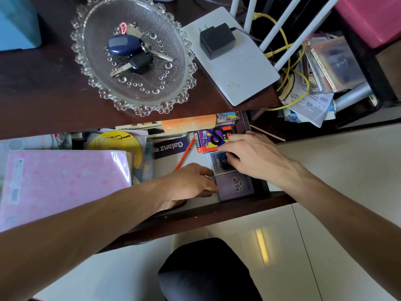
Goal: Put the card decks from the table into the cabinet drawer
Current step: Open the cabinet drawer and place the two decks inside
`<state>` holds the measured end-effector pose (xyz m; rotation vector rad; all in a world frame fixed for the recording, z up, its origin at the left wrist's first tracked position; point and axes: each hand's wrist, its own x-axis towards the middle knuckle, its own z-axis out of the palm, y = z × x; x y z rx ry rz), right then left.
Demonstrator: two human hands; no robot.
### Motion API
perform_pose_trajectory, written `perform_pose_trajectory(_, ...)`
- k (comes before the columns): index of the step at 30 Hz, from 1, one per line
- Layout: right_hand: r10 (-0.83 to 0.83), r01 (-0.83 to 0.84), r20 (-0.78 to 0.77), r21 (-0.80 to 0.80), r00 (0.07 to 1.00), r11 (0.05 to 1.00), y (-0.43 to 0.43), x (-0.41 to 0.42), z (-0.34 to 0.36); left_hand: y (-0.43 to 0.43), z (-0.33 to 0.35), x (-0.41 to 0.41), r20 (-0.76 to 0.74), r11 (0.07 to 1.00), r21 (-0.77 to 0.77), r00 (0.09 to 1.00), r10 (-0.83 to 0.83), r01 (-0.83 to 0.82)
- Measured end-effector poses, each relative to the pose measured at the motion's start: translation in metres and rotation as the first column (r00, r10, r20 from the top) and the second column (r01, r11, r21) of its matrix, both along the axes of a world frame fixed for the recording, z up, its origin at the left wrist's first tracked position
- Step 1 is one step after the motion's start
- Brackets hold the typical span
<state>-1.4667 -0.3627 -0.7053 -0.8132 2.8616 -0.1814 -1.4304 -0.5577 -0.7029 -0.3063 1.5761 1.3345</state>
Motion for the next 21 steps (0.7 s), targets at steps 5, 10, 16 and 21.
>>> perform_pose_trajectory(5,0.005,-0.005,-0.001,-0.007,1.0,1.0,0.0,0.0,0.001,-0.001,-0.001,-0.005,-0.024,0.999,-0.03,0.999,-0.03,0.03)
perform_pose_trajectory(10,0.0,0.0,0.011,-0.023,1.0,1.0,0.001,0.0,0.001,0.001,-0.014,-0.01,0.016,0.974,-0.023,0.974,0.228,-0.227)
perform_pose_trajectory(16,0.009,-0.009,0.04,-0.011,0.999,1.0,0.001,-0.001,0.002,0.002,-0.016,-0.012,0.043,0.965,0.053,0.966,0.256,-0.258)
perform_pose_trajectory(21,0.022,-0.022,0.033,-0.009,0.999,1.0,-0.001,-0.001,0.002,-0.007,-0.014,-0.014,0.038,0.971,0.066,0.973,0.229,-0.231)
